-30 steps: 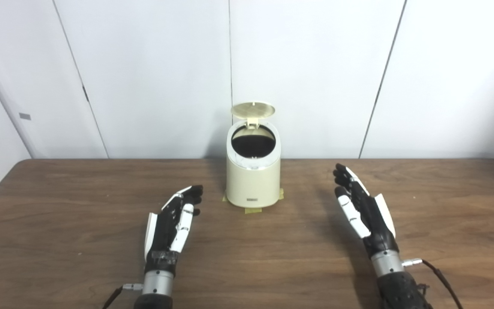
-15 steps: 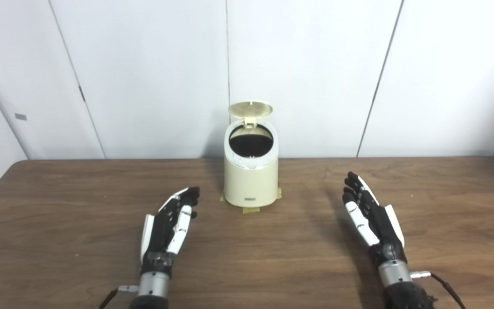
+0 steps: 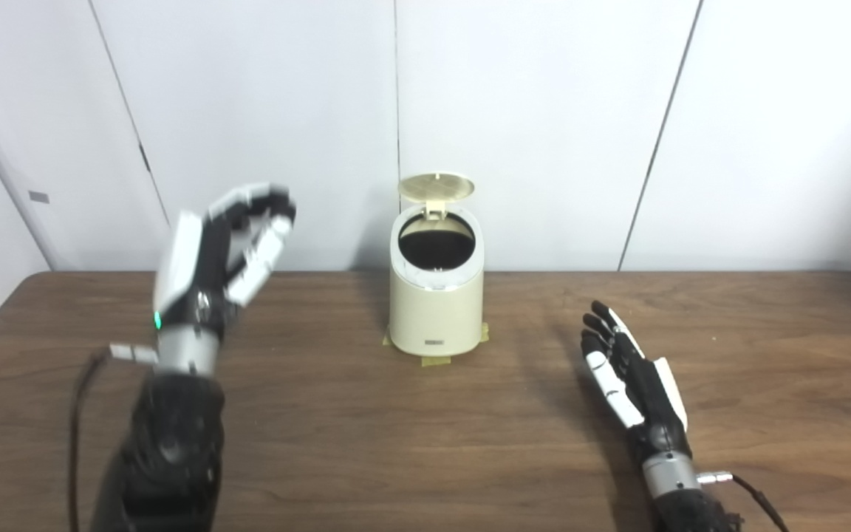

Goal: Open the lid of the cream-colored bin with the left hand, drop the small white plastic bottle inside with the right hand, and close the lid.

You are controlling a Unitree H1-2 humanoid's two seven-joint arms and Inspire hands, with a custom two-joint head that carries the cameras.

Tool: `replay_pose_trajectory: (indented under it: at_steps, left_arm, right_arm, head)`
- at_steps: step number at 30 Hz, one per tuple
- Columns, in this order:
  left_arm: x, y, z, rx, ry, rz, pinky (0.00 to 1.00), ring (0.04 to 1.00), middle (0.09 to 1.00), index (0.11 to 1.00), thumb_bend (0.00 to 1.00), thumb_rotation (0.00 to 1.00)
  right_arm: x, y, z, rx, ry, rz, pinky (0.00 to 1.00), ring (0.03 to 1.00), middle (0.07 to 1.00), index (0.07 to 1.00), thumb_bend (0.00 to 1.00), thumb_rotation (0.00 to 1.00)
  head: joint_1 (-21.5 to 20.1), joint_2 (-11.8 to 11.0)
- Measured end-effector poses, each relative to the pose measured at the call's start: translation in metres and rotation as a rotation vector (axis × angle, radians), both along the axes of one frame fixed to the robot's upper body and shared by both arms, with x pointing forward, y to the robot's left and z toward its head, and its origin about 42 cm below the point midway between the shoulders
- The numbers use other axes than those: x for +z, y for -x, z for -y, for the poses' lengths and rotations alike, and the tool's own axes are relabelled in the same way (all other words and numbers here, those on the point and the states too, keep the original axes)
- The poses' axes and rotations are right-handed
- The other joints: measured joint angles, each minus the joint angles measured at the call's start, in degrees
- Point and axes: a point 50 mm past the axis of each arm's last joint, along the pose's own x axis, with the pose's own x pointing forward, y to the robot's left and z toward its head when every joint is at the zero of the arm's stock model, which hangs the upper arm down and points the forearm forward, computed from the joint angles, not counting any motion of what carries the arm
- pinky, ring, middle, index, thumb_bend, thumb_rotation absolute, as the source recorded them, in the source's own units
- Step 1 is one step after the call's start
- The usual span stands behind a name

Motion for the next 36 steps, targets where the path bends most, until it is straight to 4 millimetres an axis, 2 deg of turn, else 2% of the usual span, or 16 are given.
replay_pose_trajectory:
  at_steps: [4, 7, 10, 12, 14, 15, 17, 18, 19, 22, 27, 31, 36]
  left_arm:
    - [0.024, -0.01, 0.005, -0.049, -0.096, -0.005, 0.77, 0.78, 0.727, 0.722, 0.79, 1.0]
    - [0.057, -0.017, 0.008, -0.045, -0.156, 0.054, 0.72, 0.76, 0.738, 0.719, 0.86, 1.0]
    - [0.091, -0.022, 0.019, -0.035, -0.244, 0.112, 0.71, 0.756, 0.751, 0.719, 0.92, 1.0]
    - [0.101, -0.023, 0.03, -0.041, -0.301, 0.121, 0.65, 0.728, 0.739, 0.731, 0.92, 1.0]
    - [0.102, -0.023, 0.045, -0.072, -0.35, 0.106, 0.58, 0.704, 0.731, 0.755, 0.9, 1.0]
    - [0.099, -0.023, 0.052, -0.098, -0.373, 0.09, 0.62, 0.716, 0.756, 0.773, 0.9, 1.0]
    - [0.093, -0.022, 0.066, -0.142, -0.434, 0.055, 0.87, 0.805, 0.798, 0.789, 0.93, 1.0]
    - [0.092, -0.022, 0.071, -0.162, -0.467, 0.036, 0.95, 0.858, 0.821, 0.793, 0.96, 1.0]
    - [0.092, -0.023, 0.075, -0.175, -0.5, 0.015, 0.97, 0.898, 0.845, 0.805, 0.98, 1.0]
    - [0.098, -0.029, 0.082, -0.185, -0.566, -0.046, 1.0, 0.955, 0.881, 0.826, 1.0, 1.0]
    - [0.106, -0.05, 0.098, -0.162, -0.609, -0.13, 1.0, 0.995, 0.91, 0.854, 1.0, 1.0]
    - [0.099, -0.058, 0.112, -0.162, -0.602, -0.18, 1.0, 0.99, 0.915, 0.843, 0.99, 1.0]
    - [0.093, -0.067, 0.113, -0.148, -0.612, -0.225, 1.0, 0.99, 0.925, 0.852, 0.94, 1.0]
  right_arm:
    - [0.0, 0.0, 0.0, -0.004, 0.009, 0.001, 0.78, 0.861, 0.883, 0.908, 0.17, 0.75]
    - [0.0, 0.0, 0.0, -0.005, 0.015, 0.001, 0.78, 0.865, 0.884, 0.908, 0.17, 0.76]
    - [0.0, 0.0, -0.001, -0.003, 0.018, 0.001, 0.79, 0.871, 0.889, 0.911, 0.17, 0.76]
    - [0.0, -0.001, -0.001, -0.001, 0.013, 0.003, 0.8, 0.874, 0.893, 0.917, 0.18, 0.77]
    - [0.0, -0.001, -0.001, 0.0, 0.011, 0.003, 0.79, 0.872, 0.891, 0.915, 0.18, 0.77]
    - [0.0, -0.002, -0.002, 0.0, 0.011, 0.003, 0.79, 0.871, 0.889, 0.913, 0.18, 0.77]
    - [0.0, -0.002, -0.002, 0.001, 0.014, 0.004, 0.79, 0.87, 0.887, 0.909, 0.18, 0.77]
    - [0.0, -0.002, -0.002, 0.001, 0.016, 0.004, 0.79, 0.871, 0.886, 0.908, 0.18, 0.77]
    - [0.0, -0.002, -0.002, 0.0, 0.017, 0.004, 0.79, 0.873, 0.888, 0.908, 0.18, 0.77]
    - [0.0, -0.002, -0.002, -0.001, 0.016, 0.003, 0.78, 0.868, 0.883, 0.903, 0.17, 0.74]
    - [0.0, -0.002, -0.003, -0.001, 0.033, 0.003, 0.77, 0.867, 0.881, 0.903, 0.16, 0.74]
    - [0.0, -0.002, -0.005, -0.001, 0.043, 0.004, 0.76, 0.867, 0.883, 0.905, 0.16, 0.74]
    - [0.0, -0.003, -0.006, 0.001, 0.041, 0.004, 0.76, 0.87, 0.884, 0.905, 0.17, 0.73]
  head:
    - [0.1, 0.1]
    - [0.3, 0.0]
    - [0.4, 0.0]
    - [0.3, 0.0]
    - [0.2, -0.1]
    - [0.2, -0.2]
    - [0.3, -0.3]
    - [0.3, -0.3]
    - [0.2, -0.3]
    - [0.1, -0.4]
    - [0.0, -0.4]
    - [-0.1, -0.5]
    - [-0.3, -0.8]
